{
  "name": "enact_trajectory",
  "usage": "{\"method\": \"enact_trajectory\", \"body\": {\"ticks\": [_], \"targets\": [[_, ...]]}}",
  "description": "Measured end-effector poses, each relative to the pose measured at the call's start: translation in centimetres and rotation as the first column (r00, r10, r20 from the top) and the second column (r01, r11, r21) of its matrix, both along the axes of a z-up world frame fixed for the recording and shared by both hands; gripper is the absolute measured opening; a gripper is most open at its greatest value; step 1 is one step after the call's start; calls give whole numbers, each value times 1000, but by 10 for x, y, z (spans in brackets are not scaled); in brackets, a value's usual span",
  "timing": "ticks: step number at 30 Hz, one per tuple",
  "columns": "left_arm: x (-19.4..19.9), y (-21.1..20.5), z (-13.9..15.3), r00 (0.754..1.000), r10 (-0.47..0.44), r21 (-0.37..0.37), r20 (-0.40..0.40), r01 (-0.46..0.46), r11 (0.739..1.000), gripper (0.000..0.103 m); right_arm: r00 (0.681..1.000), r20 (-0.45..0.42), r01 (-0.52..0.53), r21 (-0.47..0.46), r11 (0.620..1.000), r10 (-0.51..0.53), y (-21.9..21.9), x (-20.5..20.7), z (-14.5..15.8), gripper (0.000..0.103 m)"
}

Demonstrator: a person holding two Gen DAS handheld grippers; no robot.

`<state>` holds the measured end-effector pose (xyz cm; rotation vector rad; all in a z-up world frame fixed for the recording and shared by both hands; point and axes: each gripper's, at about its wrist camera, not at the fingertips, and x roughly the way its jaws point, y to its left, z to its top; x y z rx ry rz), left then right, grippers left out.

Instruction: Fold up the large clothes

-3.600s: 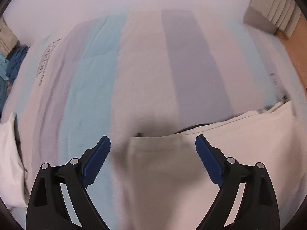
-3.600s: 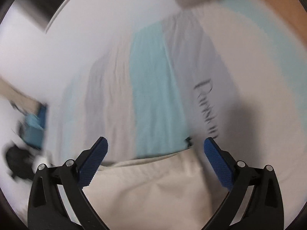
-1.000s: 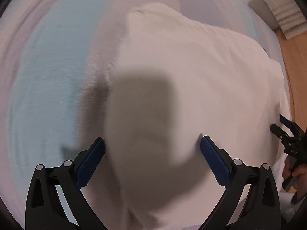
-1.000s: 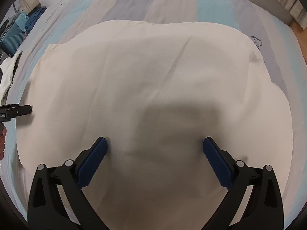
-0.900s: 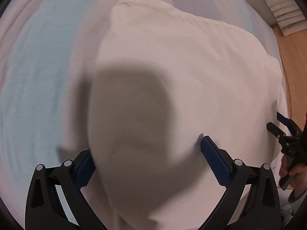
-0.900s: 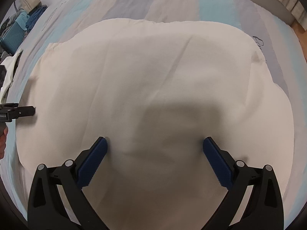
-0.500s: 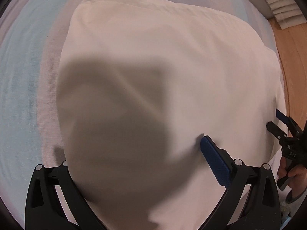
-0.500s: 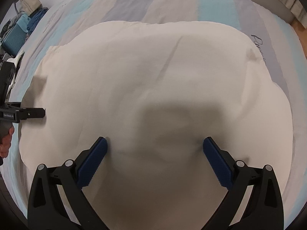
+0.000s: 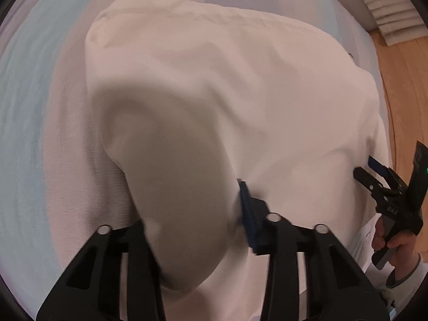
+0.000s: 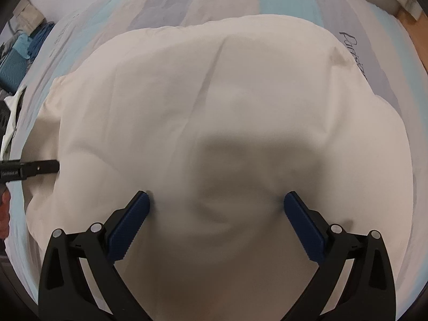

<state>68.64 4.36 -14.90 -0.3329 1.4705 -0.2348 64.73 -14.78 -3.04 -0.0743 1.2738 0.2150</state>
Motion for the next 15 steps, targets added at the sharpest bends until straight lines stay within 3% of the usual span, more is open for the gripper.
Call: {"method": "enact_trajectory", "body": {"ticks": [2, 3, 15], "targets": [[-2, -2, 6, 1000, 5, -7, 10, -5, 1000, 28, 1000, 4, 2, 4, 1000, -2, 1, -1, -2, 97], [-20, 4, 15, 1000, 7, -6, 13, -7, 1000, 27, 1000, 6, 0, 7, 1000, 0, 1, -1, -3, 97], [-26, -38, 84, 997, 4, 12, 80, -6, 1000, 24, 1000, 24, -1, 11, 1000, 1, -5, -6, -12, 97]]}}
